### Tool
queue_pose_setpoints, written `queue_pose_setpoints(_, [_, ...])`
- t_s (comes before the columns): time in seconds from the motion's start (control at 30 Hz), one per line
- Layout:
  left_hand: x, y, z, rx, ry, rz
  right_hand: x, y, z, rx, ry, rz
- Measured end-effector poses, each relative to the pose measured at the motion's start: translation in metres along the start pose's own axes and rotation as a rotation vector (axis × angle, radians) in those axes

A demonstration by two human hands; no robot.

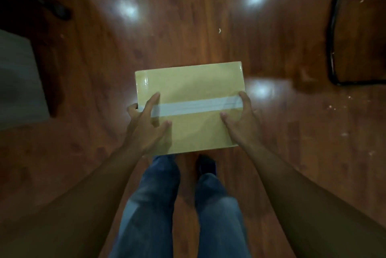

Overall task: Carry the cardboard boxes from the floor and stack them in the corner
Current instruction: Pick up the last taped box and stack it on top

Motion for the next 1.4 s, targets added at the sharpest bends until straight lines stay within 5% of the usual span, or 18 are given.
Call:
queue_pose_setpoints(0.33, [0.259, 0.012, 0.113, 0.268, 0.378, 0.094, 0.217, -0.094, 0.081, 0.053, 0.009, 0.302])
queue_pose_setpoints(0.63, [0.548, -0.045, 0.111, 0.554, 0.821, 0.290, 0.434, -0.148, 0.102, 0.328, -0.153, 0.804])
queue_pose_setpoints(1.0, [0.776, -0.142, 0.059, 0.743, 1.181, 0.557, 0.644, -0.164, 0.012, 0.576, -0.376, 1.237])
queue_pose_setpoints(1.4, [0.958, -0.308, -0.052, 0.813, 1.303, 0.729, 0.836, -0.073, -0.155, 0.786, -0.605, 1.361])
Point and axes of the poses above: each hand's wrist, its own x-axis away from the middle knuckle, its own z-axis out of the back of the hand, y = z × x, the point moved 9 cm from there along -x, towards the middle knuckle, and after that the axes turned 7 degrees about -y, right-handed, at the moved point
